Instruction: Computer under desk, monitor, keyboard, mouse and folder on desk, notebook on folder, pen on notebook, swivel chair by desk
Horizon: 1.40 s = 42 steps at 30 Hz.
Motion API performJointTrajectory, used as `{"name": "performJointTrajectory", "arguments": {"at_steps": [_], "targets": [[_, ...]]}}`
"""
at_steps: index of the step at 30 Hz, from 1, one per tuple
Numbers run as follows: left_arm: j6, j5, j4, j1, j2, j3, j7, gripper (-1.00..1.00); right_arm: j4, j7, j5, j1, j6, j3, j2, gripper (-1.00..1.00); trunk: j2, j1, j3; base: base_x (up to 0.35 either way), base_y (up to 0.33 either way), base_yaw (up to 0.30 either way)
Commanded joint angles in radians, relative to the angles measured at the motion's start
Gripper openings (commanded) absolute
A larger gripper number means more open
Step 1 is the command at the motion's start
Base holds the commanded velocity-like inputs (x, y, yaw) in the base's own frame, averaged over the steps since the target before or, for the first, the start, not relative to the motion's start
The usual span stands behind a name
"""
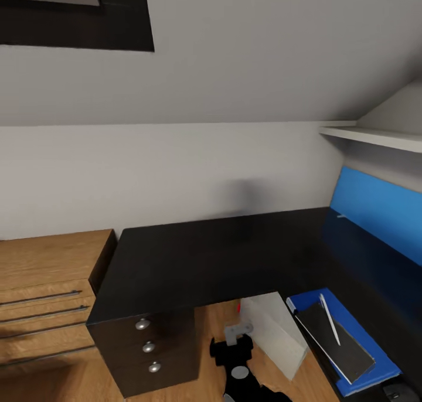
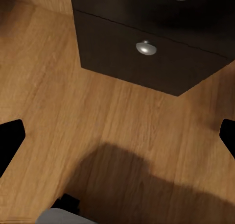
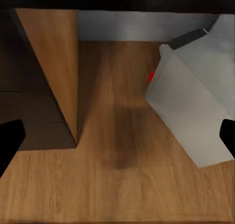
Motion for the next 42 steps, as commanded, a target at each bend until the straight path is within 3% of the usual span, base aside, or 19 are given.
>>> {"name": "performJointTrajectory", "arguments": {"at_steps": [1,4,8,9,12,18,21,23,26,31,42], "targets": [[-0.007,0.010,-0.001,0.000,0.001,-0.005,0.006,1.00,0.030,-0.006,-0.003,-0.002,-0.024,0.011,0.001,1.00,-0.001,0.000,-0.001,-0.169,0.000,0.268],[-0.007,0.012,-0.001,0.000,0.002,-0.005,0.005,1.00,0.202,0.017,-0.005,-0.002,-0.190,0.052,0.014,1.00,-0.001,0.000,-0.001,-0.263,0.000,0.141],[-0.007,0.014,0.001,0.000,0.004,-0.004,0.005,1.00,0.336,0.075,-0.006,-0.001,-0.305,0.065,0.037,1.00,-0.001,0.000,-0.001,-0.312,0.000,0.046],[-0.007,0.015,0.001,0.000,0.009,0.001,0.004,1.00,0.440,0.140,-0.008,-0.001,-0.364,0.070,0.056,1.00,-0.001,0.000,-0.001,-0.330,0.000,0.011],[-0.005,0.017,0.020,0.000,0.014,0.015,0.003,1.00,0.542,0.217,-0.008,-0.001,-0.412,0.071,0.074,1.00,-0.001,0.000,-0.001,-0.332,0.000,0.006],[-0.008,0.012,0.145,0.000,0.015,0.021,0.002,1.00,0.627,0.281,-0.009,-0.001,-0.467,0.070,0.081,1.00,-0.001,0.000,-0.001,-0.309,0.000,0.001],[-0.016,0.008,0.253,0.000,0.015,0.017,0.000,1.00,0.697,0.313,-0.010,-0.001,-0.527,0.071,0.083,1.00,-0.001,0.000,-0.001,-0.104,0.000,0.007],[-0.064,0.008,0.383,0.000,0.016,0.017,-0.018,1.00,0.742,0.329,-0.010,0.000,-0.596,0.071,0.084,1.00,0.013,-0.008,0.005,-0.018,0.000,0.163],[-0.149,0.009,0.454,0.000,0.016,0.017,-0.071,1.00,0.765,0.333,-0.010,0.000,-0.625,0.070,0.083,1.00,0.034,-0.019,0.015,-0.007,0.000,0.227],[-0.208,0.012,0.489,0.000,0.016,0.016,-0.120,1.00,0.795,0.334,-0.010,0.002,-0.648,0.070,0.083,1.00,0.069,-0.038,0.030,-0.002,0.000,0.264],[-0.220,0.011,0.496,0.000,0.015,0.015,-0.132,1.00,0.879,0.335,-0.011,0.015,-0.685,0.067,0.077,1.00,0.146,-0.081,0.065,-0.061,0.000,0.278]]}}
